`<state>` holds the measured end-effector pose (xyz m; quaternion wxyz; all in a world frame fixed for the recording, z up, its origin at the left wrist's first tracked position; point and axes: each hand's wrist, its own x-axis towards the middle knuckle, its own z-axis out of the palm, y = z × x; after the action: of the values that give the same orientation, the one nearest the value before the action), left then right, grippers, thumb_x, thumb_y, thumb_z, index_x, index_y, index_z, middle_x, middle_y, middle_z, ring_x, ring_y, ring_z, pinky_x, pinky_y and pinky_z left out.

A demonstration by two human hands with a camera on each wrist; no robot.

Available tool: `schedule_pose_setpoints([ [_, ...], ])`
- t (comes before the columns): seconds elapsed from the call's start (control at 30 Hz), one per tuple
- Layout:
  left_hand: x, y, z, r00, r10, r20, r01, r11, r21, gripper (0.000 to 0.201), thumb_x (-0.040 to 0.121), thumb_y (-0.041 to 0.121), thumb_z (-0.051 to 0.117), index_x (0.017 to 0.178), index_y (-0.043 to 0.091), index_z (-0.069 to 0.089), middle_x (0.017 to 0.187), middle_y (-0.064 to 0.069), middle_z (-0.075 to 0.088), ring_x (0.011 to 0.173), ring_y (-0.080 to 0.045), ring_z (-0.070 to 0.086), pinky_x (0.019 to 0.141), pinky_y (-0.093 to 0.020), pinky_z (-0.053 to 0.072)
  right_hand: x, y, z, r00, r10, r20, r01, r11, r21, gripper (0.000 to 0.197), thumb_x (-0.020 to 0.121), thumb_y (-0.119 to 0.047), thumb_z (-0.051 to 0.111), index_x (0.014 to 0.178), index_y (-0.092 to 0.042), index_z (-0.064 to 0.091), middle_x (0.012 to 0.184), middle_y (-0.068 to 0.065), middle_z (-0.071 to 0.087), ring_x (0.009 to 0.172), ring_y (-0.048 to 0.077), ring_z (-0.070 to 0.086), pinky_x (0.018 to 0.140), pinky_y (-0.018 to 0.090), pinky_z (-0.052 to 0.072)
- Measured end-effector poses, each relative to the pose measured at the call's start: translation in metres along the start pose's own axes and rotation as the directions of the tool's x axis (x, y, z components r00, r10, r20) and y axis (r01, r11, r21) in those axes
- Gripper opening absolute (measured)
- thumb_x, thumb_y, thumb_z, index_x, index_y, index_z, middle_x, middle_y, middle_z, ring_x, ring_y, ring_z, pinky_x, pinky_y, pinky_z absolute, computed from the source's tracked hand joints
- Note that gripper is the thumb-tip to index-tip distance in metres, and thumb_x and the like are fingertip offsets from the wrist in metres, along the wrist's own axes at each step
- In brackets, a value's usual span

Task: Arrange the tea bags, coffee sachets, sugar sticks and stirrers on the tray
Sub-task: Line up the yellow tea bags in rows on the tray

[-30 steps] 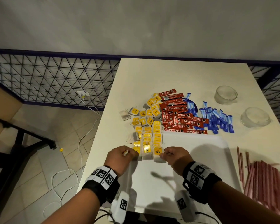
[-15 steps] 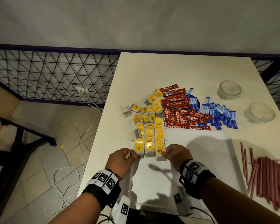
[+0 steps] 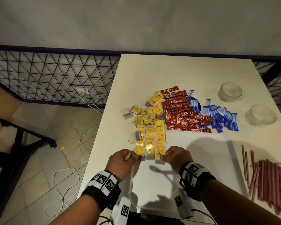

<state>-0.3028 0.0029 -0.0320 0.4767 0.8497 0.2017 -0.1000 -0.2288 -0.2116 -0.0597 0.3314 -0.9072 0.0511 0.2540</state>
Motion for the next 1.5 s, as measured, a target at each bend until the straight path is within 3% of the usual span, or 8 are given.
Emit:
schedule_pose_setpoints([
  [0.1, -0.002, 0.009, -0.002, 0.987, -0.079, 0.140, 0.121, 0.938, -0.324, 0.040, 0.090, 0.049, 0.058, 0.076, 0.012, 0.061, 0.053, 0.007, 0.057, 0.046, -0.014, 0.048, 0.052, -0.026, 0.038, -0.005, -0.006, -0.009, 0.995, -0.044, -0.089, 0.049, 0.997, 0.055, 0.029, 0.078, -0.043, 0.073, 0.071, -0.020, 0.056, 0.068, -0.007, 0.060, 0.067, 0.008, 0.054, 0.057, 0.021, 0.037],
  [0.17, -0.004, 0.019, -0.005, 0.936, -0.134, 0.325, 0.320, 0.711, -0.626, 0.059, 0.096, 0.059, 0.035, 0.084, 0.005, 0.059, 0.061, -0.009, 0.054, 0.044, -0.023, 0.046, 0.047, -0.027, 0.033, -0.013, -0.018, -0.017, 0.979, -0.153, -0.135, 0.169, 0.978, 0.120, 0.026, 0.081, -0.042, 0.071, 0.073, -0.022, 0.057, 0.066, -0.008, 0.060, 0.067, 0.008, 0.057, 0.061, 0.022, 0.041],
  [0.33, -0.001, 0.033, -0.009, 0.857, -0.088, 0.507, 0.498, 0.393, -0.773, 0.075, 0.089, 0.068, 0.023, 0.089, 0.003, 0.061, 0.070, -0.016, 0.058, 0.052, -0.028, 0.057, 0.046, -0.028, 0.041, -0.039, -0.066, -0.025, 0.912, -0.394, 0.113, 0.382, 0.917, 0.111, 0.008, 0.080, -0.038, 0.070, 0.079, -0.033, 0.063, 0.077, -0.014, 0.064, 0.074, -0.001, 0.059, 0.065, 0.014, 0.044],
  [0.6, 0.005, 0.039, -0.004, 0.870, -0.073, 0.487, 0.470, 0.417, -0.778, 0.074, 0.087, 0.065, 0.029, 0.109, 0.001, 0.057, 0.084, -0.016, 0.065, 0.054, -0.027, 0.061, 0.046, -0.029, 0.047, -0.049, -0.074, -0.021, 0.789, -0.592, 0.166, 0.583, 0.806, 0.107, 0.034, 0.074, -0.014, 0.067, 0.097, -0.038, 0.065, 0.091, -0.011, 0.060, 0.092, 0.001, 0.057, 0.084, 0.021, 0.046],
  [0.73, 0.005, 0.041, -0.002, 0.901, -0.061, 0.430, 0.412, 0.429, -0.804, 0.066, 0.085, 0.062, 0.038, 0.107, 0.002, 0.054, 0.092, -0.020, 0.058, 0.063, -0.029, 0.056, 0.054, -0.033, 0.050, -0.053, -0.079, -0.024, 0.841, -0.534, 0.090, 0.528, 0.845, 0.086, 0.019, 0.074, -0.031, 0.076, 0.089, -0.024, 0.065, 0.080, -0.016, 0.053, 0.075, -0.006, 0.051, 0.068, 0.013, 0.038],
  [1.07, 0.004, 0.040, 0.000, 0.950, -0.298, 0.093, 0.246, 0.532, -0.810, 0.016, 0.095, 0.005, 0.043, 0.081, 0.007, 0.052, 0.072, -0.017, 0.052, 0.054, -0.024, 0.051, 0.049, -0.029, 0.045, -0.051, -0.078, -0.034, 0.788, -0.613, 0.052, 0.612, 0.790, 0.039, 0.025, 0.086, -0.024, 0.067, 0.070, -0.034, 0.052, 0.079, -0.013, 0.054, 0.072, -0.004, 0.048, 0.063, 0.010, 0.033],
  [1.23, -0.001, 0.040, -0.019, 0.994, 0.106, -0.035, -0.110, 0.889, -0.444, 0.022, 0.096, 0.022, 0.056, 0.079, 0.012, 0.063, 0.060, -0.004, 0.062, 0.049, -0.011, 0.051, 0.057, -0.027, 0.044, -0.047, -0.075, -0.045, 0.770, -0.637, 0.024, 0.637, 0.771, -0.002, 0.020, 0.088, -0.027, 0.066, 0.074, -0.033, 0.053, 0.080, -0.015, 0.053, 0.066, 0.001, 0.046, 0.061, 0.012, 0.031],
  [1.5, -0.002, 0.047, -0.005, 0.967, 0.246, 0.071, -0.186, 0.865, -0.467, 0.036, 0.069, 0.057, 0.065, 0.080, 0.022, 0.066, 0.064, -0.008, 0.055, 0.057, -0.020, 0.044, 0.059, -0.029, 0.041, -0.046, -0.081, -0.037, 0.677, -0.735, -0.049, 0.731, 0.678, -0.079, 0.017, 0.081, -0.036, 0.055, 0.081, -0.019, 0.059, 0.077, -0.015, 0.047, 0.069, -0.002, 0.044, 0.063, 0.010, 0.032],
])
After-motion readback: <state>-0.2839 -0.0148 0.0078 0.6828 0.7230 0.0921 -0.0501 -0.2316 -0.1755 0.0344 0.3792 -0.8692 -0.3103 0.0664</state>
